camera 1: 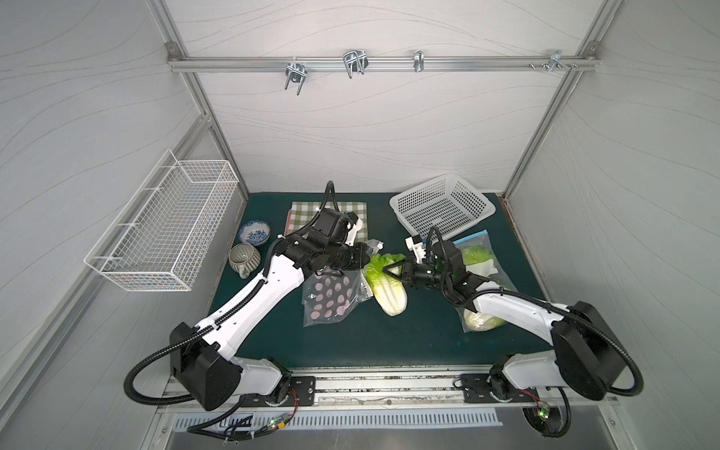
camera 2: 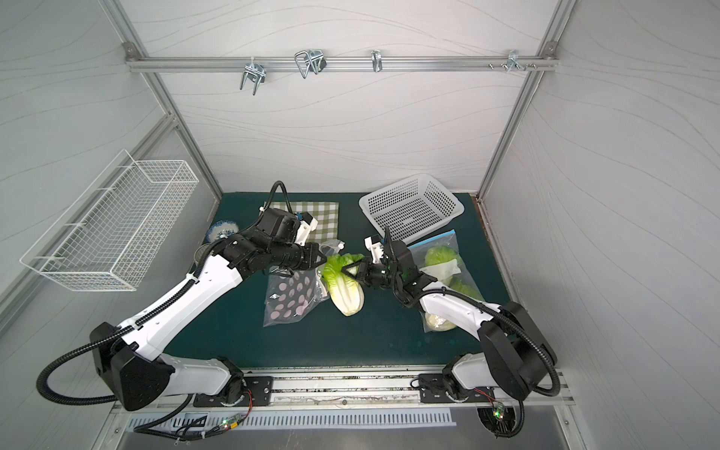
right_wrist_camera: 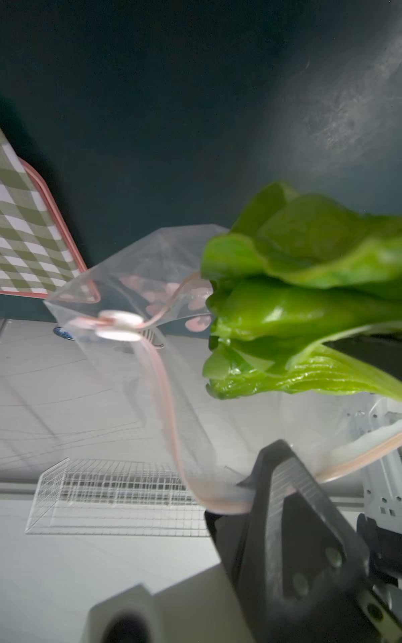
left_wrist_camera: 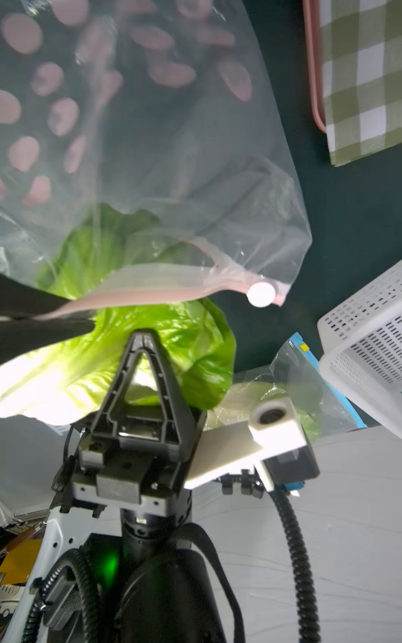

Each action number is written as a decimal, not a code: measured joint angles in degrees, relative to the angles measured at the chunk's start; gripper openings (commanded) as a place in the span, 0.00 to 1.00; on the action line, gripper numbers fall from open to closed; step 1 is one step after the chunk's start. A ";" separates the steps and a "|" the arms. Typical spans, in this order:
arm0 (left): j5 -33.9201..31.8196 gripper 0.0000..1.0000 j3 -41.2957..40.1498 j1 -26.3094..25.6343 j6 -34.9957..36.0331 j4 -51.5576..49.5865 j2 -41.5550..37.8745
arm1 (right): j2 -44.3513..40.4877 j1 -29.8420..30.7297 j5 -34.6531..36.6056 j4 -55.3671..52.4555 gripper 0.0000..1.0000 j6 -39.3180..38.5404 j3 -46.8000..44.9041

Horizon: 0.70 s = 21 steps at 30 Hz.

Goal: Put the chinese cabbages into a zipper bag and zip it
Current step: Place the Chinese cabbage in the zipper food storage bag.

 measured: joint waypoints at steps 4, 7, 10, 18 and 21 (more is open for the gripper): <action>0.04 0.00 1.64 -1.70 1.33 -1.16 1.49 | -0.07 2.71 2.67 -9.42 0.00 -7.10 5.57; 0.17 0.00 2.78 -3.08 2.32 -1.51 3.32 | -0.31 6.01 5.51 -16.17 0.00 -14.75 10.21; 0.59 0.00 2.80 -3.52 2.78 -2.16 3.72 | -2.19 8.09 7.78 -19.41 0.00 -21.38 10.54; 2.82 0.00 2.78 -3.91 4.37 -2.43 3.63 | -12.11 4.87 6.88 -8.76 0.00 -27.43 -2.27; 5.79 0.00 1.95 -3.93 6.14 -1.38 2.69 | -11.13 1.66 2.91 -2.93 0.00 -24.87 -3.30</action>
